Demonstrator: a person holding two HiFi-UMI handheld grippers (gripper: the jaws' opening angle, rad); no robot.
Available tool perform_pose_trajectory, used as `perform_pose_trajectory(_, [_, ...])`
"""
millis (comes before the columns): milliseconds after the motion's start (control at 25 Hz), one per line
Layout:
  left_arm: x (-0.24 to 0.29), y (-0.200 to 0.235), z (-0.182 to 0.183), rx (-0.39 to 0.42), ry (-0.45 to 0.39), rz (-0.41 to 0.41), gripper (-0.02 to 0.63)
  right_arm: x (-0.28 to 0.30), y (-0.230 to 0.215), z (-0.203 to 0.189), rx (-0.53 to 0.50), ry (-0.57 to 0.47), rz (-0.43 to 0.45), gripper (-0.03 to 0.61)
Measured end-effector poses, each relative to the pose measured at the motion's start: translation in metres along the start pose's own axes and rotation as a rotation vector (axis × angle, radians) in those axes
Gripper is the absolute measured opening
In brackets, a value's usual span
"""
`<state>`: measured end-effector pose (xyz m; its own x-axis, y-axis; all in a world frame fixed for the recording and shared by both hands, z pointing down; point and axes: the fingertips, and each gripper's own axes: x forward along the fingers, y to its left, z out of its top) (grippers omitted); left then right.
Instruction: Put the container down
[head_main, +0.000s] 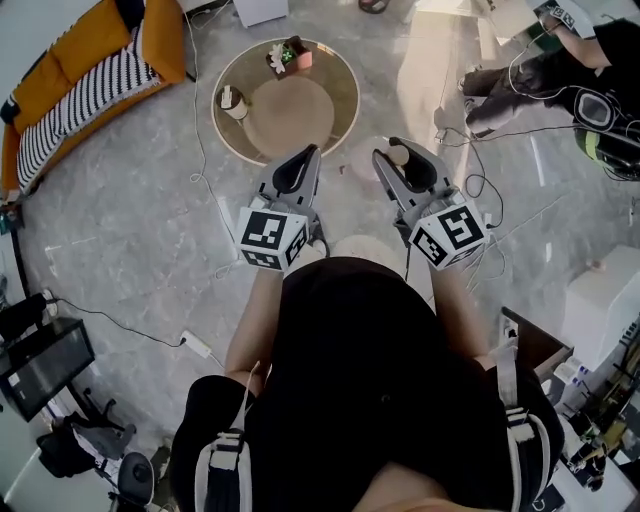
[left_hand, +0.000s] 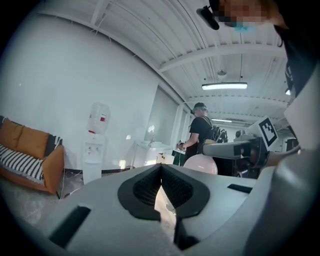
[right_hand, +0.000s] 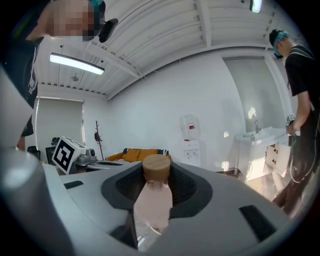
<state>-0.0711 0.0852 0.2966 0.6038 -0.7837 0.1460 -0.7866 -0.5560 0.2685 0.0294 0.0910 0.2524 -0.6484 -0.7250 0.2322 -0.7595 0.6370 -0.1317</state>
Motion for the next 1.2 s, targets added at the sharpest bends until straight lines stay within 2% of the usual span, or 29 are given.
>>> perform_pose_trajectory(240, [0.006,0.018,-0.009,-0.026,0.038,0.0,0.018,0.016,0.007,-0.006,-0.026,0.053,0.017,0.135])
perform_pose_trajectory(560, [0.022,0.053,-0.008,-0.047,0.035,0.057,0.018,0.058,-0.008,-0.005,-0.041,0.074,0.061,0.135])
perform_pose_trajectory(960, [0.072,0.099,0.008,-0.093,0.018,0.236,0.018,0.135,-0.065,0.0,-0.063,0.126,0.232,0.135])
perform_pose_trajectory(1200, [0.102,0.109,0.019,-0.115,0.01,0.315,0.018,0.173,-0.087,0.004,-0.128,0.169,0.369,0.135])
